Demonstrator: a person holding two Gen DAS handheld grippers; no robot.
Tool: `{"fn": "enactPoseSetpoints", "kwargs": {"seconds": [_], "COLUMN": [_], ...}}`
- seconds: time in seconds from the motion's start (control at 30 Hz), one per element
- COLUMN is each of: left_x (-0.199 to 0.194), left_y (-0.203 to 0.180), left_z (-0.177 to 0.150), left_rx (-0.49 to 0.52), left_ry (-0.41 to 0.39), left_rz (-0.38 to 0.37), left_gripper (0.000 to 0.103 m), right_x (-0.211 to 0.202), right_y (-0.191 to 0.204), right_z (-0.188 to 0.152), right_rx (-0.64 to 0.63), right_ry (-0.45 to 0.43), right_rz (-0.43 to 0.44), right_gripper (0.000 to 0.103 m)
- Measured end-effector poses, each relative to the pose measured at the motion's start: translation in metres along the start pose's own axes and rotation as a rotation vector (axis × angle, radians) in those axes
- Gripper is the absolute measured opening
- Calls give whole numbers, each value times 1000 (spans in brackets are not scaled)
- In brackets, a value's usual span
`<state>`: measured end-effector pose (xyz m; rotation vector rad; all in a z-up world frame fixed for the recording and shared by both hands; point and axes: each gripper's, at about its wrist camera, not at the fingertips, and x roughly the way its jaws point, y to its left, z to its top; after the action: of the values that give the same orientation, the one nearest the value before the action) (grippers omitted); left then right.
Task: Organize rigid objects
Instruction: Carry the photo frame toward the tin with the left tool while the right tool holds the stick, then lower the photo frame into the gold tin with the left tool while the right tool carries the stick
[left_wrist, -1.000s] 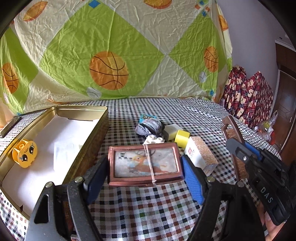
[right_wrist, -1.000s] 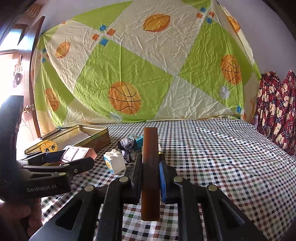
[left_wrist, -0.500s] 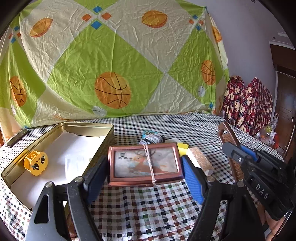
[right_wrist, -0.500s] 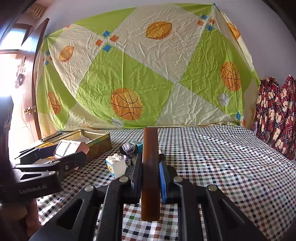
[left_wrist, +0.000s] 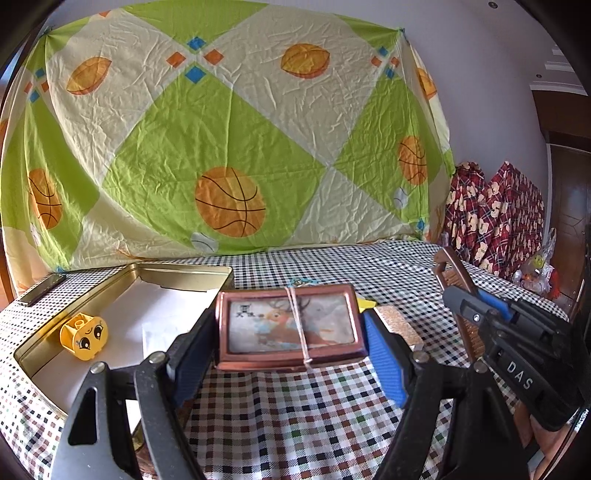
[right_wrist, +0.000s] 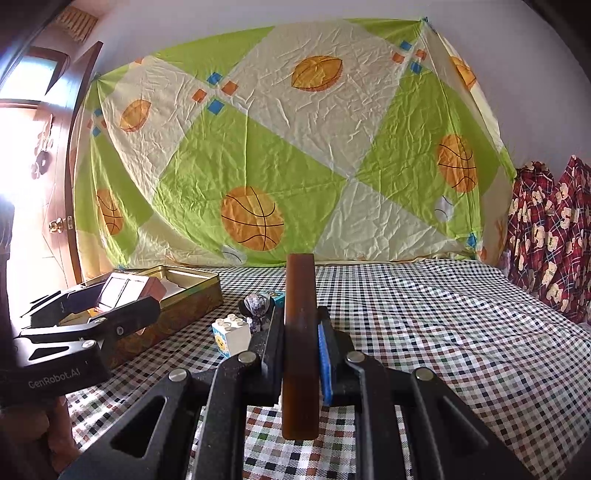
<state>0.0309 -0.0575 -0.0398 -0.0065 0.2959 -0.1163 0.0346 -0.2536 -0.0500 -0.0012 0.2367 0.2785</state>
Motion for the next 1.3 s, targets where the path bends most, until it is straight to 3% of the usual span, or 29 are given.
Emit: {"fn": "enactPoseSetpoints", "kwargs": {"seconds": [0.63,1.3], "left_x": [-9,-23], "left_y": [12,23], "left_z": [-1,-3], "left_rx": [-17,-33], "left_ry": [-32,-80], "left_rz": [28,49], "left_gripper": [78,78], "right_x": [-2,-1], "right_y": [1,35], "right_z": [-1,-2], "right_rx": [5,-38], "right_ry": [-12,-31], "right_rz": [-19,26], "right_gripper": [17,17]}}
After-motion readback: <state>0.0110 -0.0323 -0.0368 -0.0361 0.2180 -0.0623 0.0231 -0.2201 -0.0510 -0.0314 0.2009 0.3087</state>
